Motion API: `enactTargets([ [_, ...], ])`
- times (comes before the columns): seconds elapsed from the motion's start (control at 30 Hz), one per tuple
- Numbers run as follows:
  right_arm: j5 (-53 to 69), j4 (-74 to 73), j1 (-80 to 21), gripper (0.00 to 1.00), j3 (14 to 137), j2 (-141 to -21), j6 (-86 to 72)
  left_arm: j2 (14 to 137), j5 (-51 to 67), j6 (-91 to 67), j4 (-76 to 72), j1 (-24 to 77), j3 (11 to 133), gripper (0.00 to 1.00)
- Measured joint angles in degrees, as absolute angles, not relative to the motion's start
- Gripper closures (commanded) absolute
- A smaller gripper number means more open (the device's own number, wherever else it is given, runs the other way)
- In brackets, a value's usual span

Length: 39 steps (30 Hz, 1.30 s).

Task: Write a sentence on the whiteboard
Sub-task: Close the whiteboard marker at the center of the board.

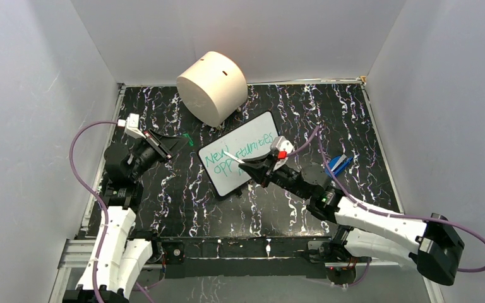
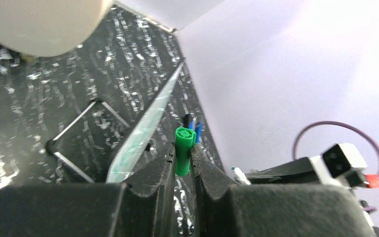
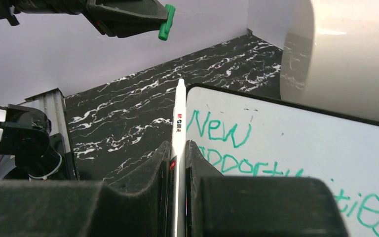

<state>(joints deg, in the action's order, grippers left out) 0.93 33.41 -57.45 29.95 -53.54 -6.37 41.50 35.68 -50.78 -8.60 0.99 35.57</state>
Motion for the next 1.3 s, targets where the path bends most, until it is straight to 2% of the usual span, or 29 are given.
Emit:
enactTargets([
  [0.2, 2.2, 42.61, -58.33, 1.0, 29.02, -58.26, -6.04, 39.75, 35.35, -57.3, -19.79, 5.21, 32.64, 1.0],
  [0.5, 2.09, 53.41, -59.4, 1.0, 28.6, -63.66, -4.25, 42.22, 28.8, -60.66, -28.4, 17.54, 31.24, 1.0],
  [1.3, -1.83, 58.92, -60.03, 1.0, 28.23, -64.88, -3.36, 44.16, 23.57, -63.99, -35.24, 21.12, 29.45, 1.0],
])
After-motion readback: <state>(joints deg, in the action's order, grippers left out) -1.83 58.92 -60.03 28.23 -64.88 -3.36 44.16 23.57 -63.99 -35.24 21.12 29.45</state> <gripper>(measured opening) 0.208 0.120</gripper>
